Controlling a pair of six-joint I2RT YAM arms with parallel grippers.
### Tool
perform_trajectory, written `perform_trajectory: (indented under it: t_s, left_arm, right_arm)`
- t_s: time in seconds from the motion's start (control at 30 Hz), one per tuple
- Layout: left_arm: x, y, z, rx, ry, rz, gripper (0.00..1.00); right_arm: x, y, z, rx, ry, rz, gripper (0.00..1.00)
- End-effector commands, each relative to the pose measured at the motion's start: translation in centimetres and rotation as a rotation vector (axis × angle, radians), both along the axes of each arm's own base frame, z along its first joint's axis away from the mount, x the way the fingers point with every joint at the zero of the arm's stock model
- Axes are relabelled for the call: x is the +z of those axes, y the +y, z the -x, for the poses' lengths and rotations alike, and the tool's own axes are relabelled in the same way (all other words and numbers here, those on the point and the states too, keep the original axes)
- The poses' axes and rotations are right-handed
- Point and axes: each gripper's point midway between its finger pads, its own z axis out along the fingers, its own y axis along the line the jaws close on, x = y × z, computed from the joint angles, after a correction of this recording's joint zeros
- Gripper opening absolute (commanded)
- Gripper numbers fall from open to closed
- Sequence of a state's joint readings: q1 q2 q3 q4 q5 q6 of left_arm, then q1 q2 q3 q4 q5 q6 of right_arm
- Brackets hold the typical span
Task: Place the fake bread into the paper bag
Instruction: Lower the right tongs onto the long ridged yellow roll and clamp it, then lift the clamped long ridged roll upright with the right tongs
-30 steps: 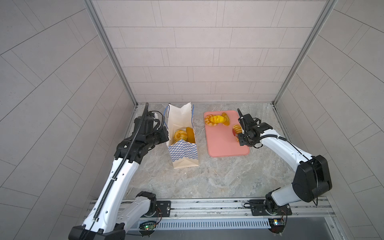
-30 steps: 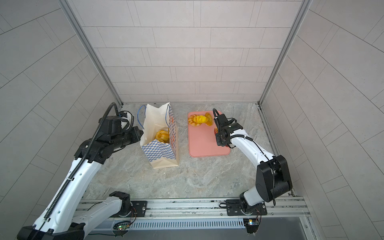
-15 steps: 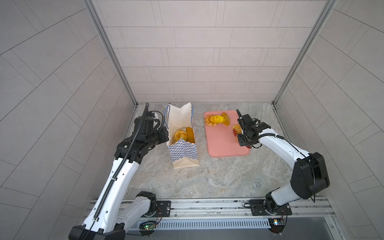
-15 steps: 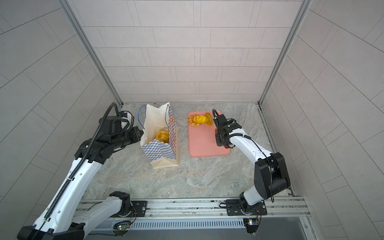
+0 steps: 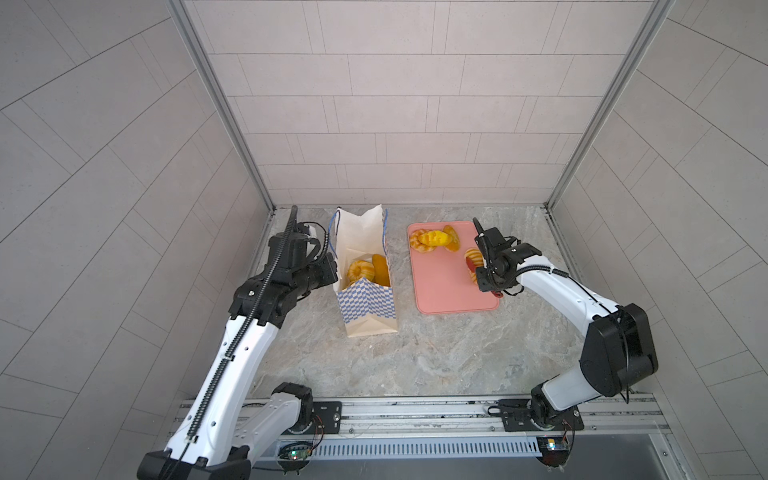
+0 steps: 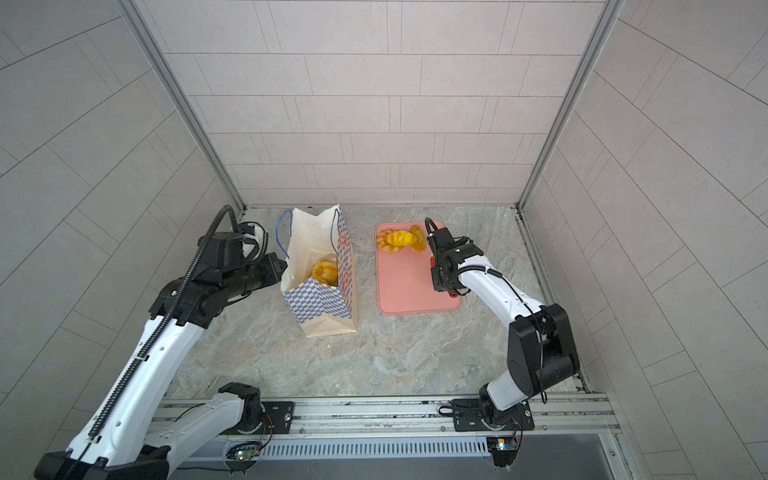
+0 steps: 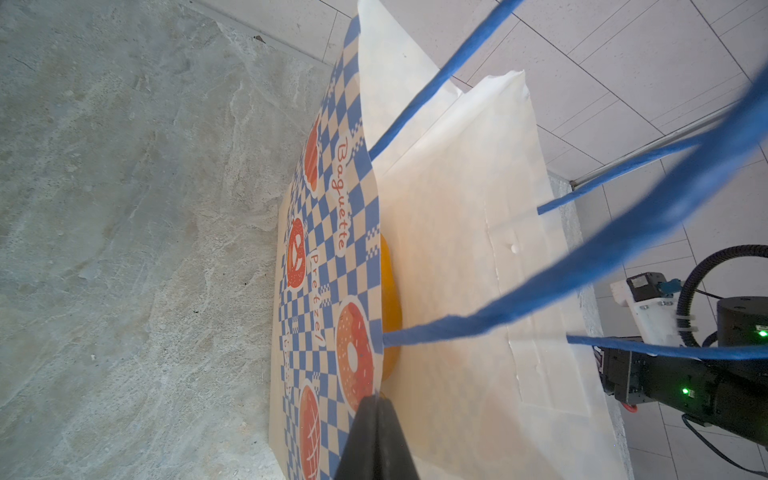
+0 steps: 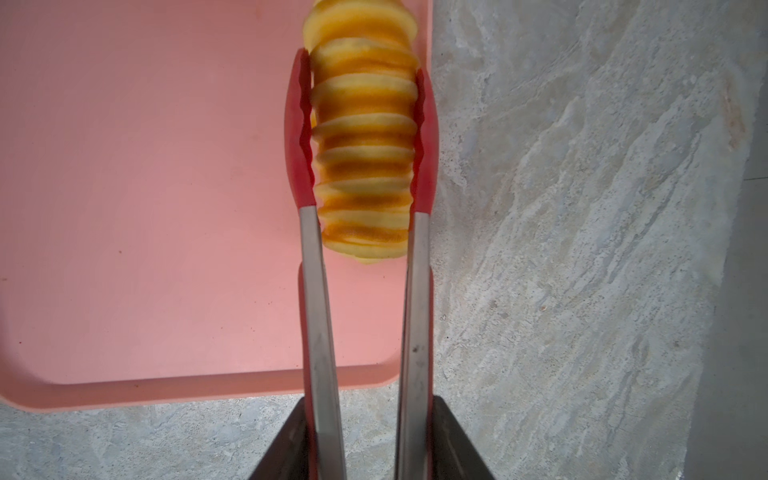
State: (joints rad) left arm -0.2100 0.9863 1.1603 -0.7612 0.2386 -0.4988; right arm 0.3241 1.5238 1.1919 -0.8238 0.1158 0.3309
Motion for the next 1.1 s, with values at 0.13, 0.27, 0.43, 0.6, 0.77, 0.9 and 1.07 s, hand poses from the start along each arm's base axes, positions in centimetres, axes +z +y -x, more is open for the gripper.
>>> perform_trajectory:
  t_s: [0.13,0.27,0.43,0.6,0.77,0.9,1.07]
  left_arm:
    - [-0.1,0.2,0.2,0.001,-0.006,-0.010,0.07]
    - [-0.1,0.1,0.2,0.000,-0.005,-0.010,0.07]
    - [-0.2,0.2,0.2,0.002,-0.005,-0.012,0.07]
    - [-0.3,0.2,0.3,0.003,-0.002,-0.011,0.07]
    - [-0.3,0.2,0.2,0.002,-0.001,-0.011,0.07]
    - [-0.2,0.1,0.2,0.002,-0.005,-0.009,0.07]
    - [-0.2,0.1,0.2,0.002,-0.004,-0.008,0.07]
  right_arm:
    - [3.2,0.0,0.0,-0.015,-0.064,-0.034,0.42]
    - [3.9,0.2,0.1,-0.013,-0.077,-0.054,0.41]
    - [4.7,1.1,0.0,0.010,-0.093,-0.103,0.41]
    - [5.5,1.7,0.1,0.022,-0.114,-0.145,0.41]
    - [6.6,2.0,0.1,0.034,-0.147,-0.174,0.41]
    - [7.6,2.2,0.1,0.040,-0.178,-0.194,0.41]
    - [9.3,2.4,0.0,0.042,-0.249,-0.223,0.41]
